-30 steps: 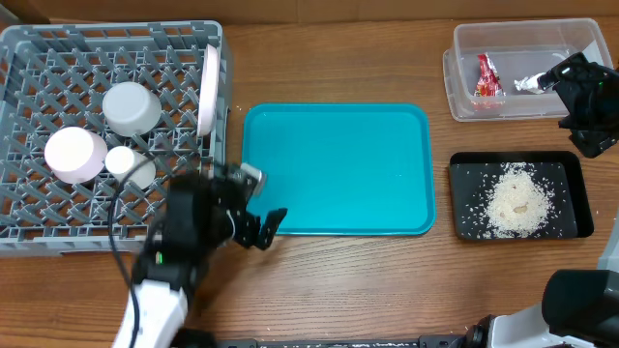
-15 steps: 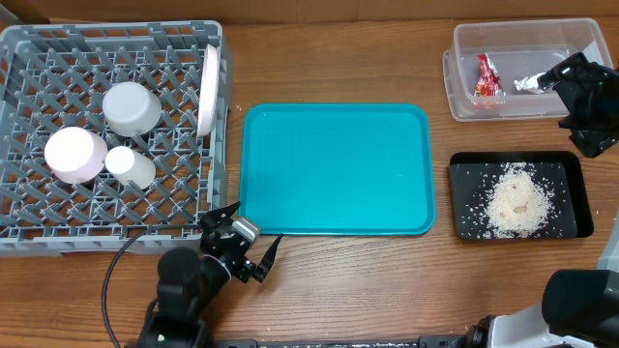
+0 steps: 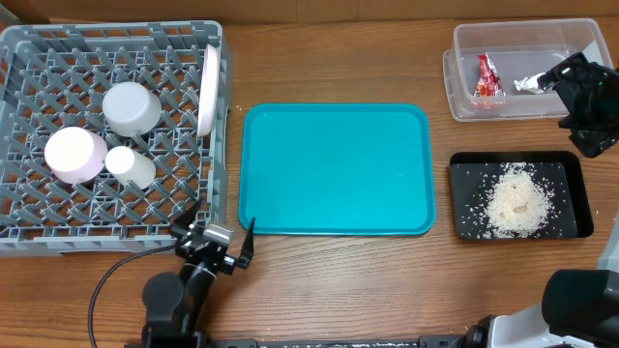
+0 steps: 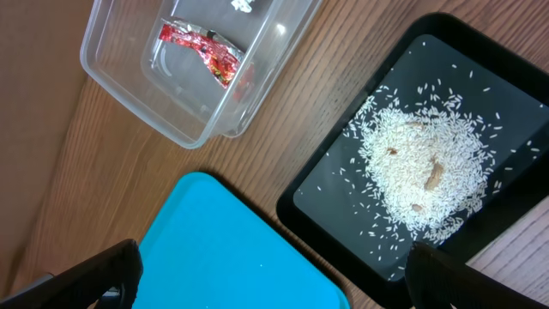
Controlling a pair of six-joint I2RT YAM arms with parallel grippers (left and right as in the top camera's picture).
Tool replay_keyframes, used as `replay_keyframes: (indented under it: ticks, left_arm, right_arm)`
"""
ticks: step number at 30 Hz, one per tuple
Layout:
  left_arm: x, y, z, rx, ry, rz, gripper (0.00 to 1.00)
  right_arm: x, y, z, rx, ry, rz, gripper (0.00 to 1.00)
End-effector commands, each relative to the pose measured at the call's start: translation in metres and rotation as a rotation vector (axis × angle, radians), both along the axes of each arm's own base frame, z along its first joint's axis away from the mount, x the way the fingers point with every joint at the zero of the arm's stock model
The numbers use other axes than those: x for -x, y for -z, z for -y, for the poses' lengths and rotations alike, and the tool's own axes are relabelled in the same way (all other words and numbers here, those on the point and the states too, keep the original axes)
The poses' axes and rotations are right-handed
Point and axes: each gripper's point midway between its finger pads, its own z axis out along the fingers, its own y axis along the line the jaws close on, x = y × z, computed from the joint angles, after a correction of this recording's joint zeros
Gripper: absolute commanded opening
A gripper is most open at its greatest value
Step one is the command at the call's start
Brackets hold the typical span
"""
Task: Sort waste into correct bins and load items into the dishwasher
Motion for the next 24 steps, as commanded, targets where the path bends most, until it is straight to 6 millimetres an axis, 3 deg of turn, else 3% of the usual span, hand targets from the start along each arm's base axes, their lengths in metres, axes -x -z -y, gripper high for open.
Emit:
replay_keyframes:
  ticks: [1, 9, 24]
  left_arm:
    - [0.000, -0.013, -0.011, 0.008, -0.052, 0.063, 1.00]
    - [-0.003, -0.011, -0.047, 0.331, -0.277, 0.002, 1.00]
    - [-0.003, -0.010, -0.050, 0.296, -0.292, 0.007, 1.00]
  right_arm:
    - [-0.001, -0.004, 0.001, 0.007, 0.003, 0.014, 1.00]
    - [-0.001, -0.004, 0.001, 0.007, 0.003, 0.014, 1.00]
    - [-0.001, -0.004, 0.001, 0.007, 0.003, 0.014, 1.00]
